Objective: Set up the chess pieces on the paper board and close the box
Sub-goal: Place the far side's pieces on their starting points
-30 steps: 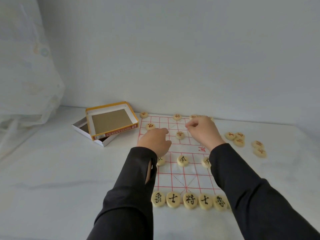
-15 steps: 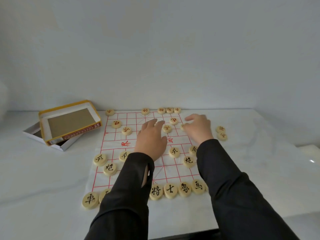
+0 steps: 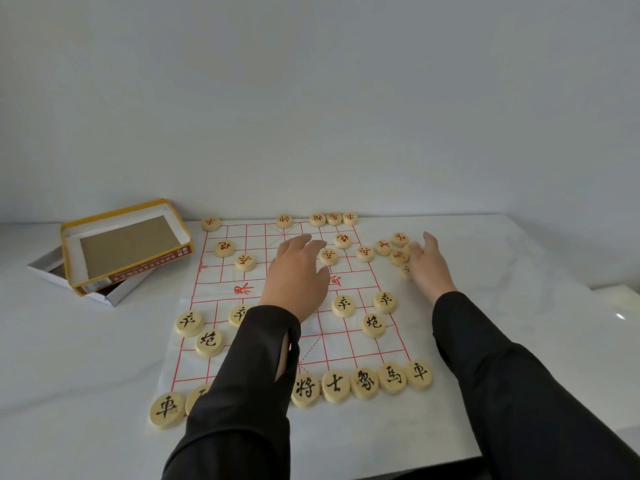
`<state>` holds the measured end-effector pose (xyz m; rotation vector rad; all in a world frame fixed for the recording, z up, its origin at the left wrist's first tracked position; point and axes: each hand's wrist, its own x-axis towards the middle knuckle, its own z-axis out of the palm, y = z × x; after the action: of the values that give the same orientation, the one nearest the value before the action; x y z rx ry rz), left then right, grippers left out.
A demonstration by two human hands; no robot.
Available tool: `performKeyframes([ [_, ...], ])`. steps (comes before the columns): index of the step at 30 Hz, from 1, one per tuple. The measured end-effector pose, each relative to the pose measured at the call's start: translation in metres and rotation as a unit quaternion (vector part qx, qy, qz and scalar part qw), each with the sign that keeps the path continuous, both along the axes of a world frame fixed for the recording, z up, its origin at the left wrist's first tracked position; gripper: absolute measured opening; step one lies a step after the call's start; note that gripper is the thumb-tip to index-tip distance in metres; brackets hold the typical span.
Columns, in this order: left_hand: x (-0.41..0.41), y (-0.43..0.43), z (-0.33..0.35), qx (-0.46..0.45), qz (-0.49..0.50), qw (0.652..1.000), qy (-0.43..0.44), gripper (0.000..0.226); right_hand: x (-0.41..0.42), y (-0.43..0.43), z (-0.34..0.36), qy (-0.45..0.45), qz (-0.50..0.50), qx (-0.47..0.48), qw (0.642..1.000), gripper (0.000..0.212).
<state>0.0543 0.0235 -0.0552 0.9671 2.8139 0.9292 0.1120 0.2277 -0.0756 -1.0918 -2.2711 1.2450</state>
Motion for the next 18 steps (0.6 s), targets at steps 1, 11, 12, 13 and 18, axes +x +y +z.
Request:
performKeyframes([
  [1,0.000,0.000,0.000,-0.001,0.000,1.000,-0.001,0.047,0.002,0.003,0.001,0.002,-0.010,-0.006,1.000,0.051],
  [11,-0.001,-0.001,-0.002,-0.019,0.010,1.000,-0.017,0.045,0.002,-0.001,0.016,-0.222,-0.024,0.116,0.968,0.053],
  [12,-0.001,-0.002,-0.002,-0.019,0.010,1.000,-0.018,0.045,0.001,-0.003,0.015,-0.236,-0.018,0.141,0.961,0.043],
  [13,-0.001,-0.004,-0.002,-0.020,0.011,1.000,-0.018,0.045,0.001,-0.005,0.013,-0.245,-0.017,0.165,0.955,0.032],
  [18,-0.005,-0.011,-0.001,-0.040,0.013,0.999,-0.020,0.045,-0.001,-0.019,0.018,-0.255,-0.011,0.198,0.946,0.019],
])
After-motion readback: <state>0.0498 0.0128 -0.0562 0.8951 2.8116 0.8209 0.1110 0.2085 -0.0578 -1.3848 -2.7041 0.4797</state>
